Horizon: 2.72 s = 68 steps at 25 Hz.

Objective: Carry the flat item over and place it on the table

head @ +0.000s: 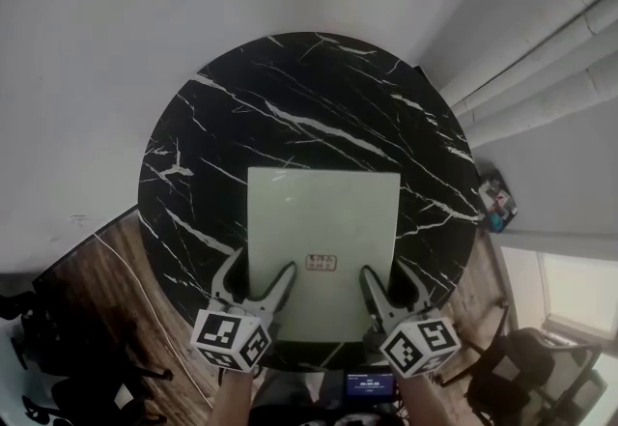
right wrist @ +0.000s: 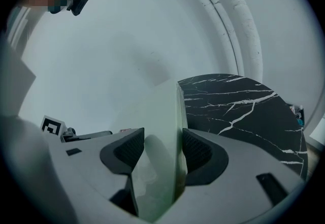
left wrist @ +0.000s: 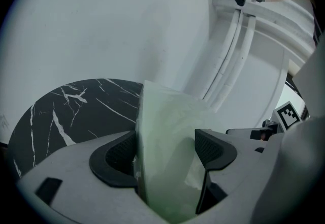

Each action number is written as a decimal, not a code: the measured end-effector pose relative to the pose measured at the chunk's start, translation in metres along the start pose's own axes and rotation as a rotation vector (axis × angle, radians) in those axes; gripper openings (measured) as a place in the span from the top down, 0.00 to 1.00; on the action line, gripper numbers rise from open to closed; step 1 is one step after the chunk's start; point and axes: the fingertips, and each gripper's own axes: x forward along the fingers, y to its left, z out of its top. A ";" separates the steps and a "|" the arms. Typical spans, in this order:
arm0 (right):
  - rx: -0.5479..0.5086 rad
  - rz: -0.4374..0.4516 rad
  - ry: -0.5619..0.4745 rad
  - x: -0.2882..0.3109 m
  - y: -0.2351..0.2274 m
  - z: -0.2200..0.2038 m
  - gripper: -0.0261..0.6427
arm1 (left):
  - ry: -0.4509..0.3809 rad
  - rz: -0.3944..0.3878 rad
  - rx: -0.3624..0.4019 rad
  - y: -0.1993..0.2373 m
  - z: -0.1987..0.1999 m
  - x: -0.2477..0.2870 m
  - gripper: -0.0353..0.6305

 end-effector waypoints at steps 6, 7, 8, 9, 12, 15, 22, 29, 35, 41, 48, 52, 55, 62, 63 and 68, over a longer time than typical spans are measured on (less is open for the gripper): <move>-0.010 -0.012 0.045 0.017 -0.007 -0.008 0.64 | 0.051 0.017 -0.026 0.013 -0.009 0.015 0.39; -0.010 -0.015 0.052 0.019 -0.009 -0.009 0.64 | 0.060 0.020 -0.034 0.013 -0.011 0.017 0.39; -0.010 -0.018 0.060 0.021 -0.012 -0.011 0.64 | 0.071 0.025 -0.041 0.014 -0.014 0.019 0.39; -0.007 -0.021 0.068 0.022 -0.014 -0.013 0.64 | 0.085 0.029 -0.047 0.014 -0.017 0.022 0.39; 0.002 -0.031 0.086 0.027 -0.019 -0.017 0.64 | 0.127 0.039 -0.060 0.016 -0.022 0.028 0.39; -0.007 -0.032 0.086 0.032 -0.020 -0.018 0.64 | 0.135 0.048 -0.065 0.018 -0.023 0.030 0.39; -0.009 -0.024 0.077 0.034 -0.021 -0.019 0.64 | 0.139 0.053 -0.073 0.020 -0.024 0.031 0.39; -0.001 -0.017 0.075 0.034 -0.023 -0.020 0.64 | 0.121 0.060 -0.063 0.020 -0.022 0.029 0.39; -0.074 -0.041 0.044 0.019 -0.028 -0.009 0.64 | 0.052 0.092 0.012 0.013 -0.008 0.013 0.39; -0.135 -0.070 -0.021 -0.006 -0.022 0.004 0.81 | -0.083 0.111 0.073 0.004 0.024 -0.013 0.58; -0.170 -0.054 -0.088 -0.036 -0.005 0.020 0.93 | -0.116 0.127 0.130 -0.007 0.035 -0.036 0.93; -0.163 -0.055 -0.145 -0.055 0.000 0.032 0.93 | -0.118 0.111 0.169 -0.015 0.039 -0.047 0.93; -0.172 -0.078 -0.169 -0.067 0.003 0.036 0.93 | -0.131 0.096 0.193 -0.021 0.046 -0.056 0.93; -0.182 -0.106 -0.240 -0.099 0.023 0.044 0.93 | -0.237 0.007 0.178 -0.041 0.074 -0.093 0.93; -0.172 -0.105 -0.261 -0.104 0.027 0.047 0.93 | -0.240 0.001 0.180 -0.043 0.076 -0.098 0.93; -0.215 -0.111 -0.301 -0.126 0.050 0.053 0.93 | -0.234 -0.010 0.218 -0.050 0.073 -0.115 0.93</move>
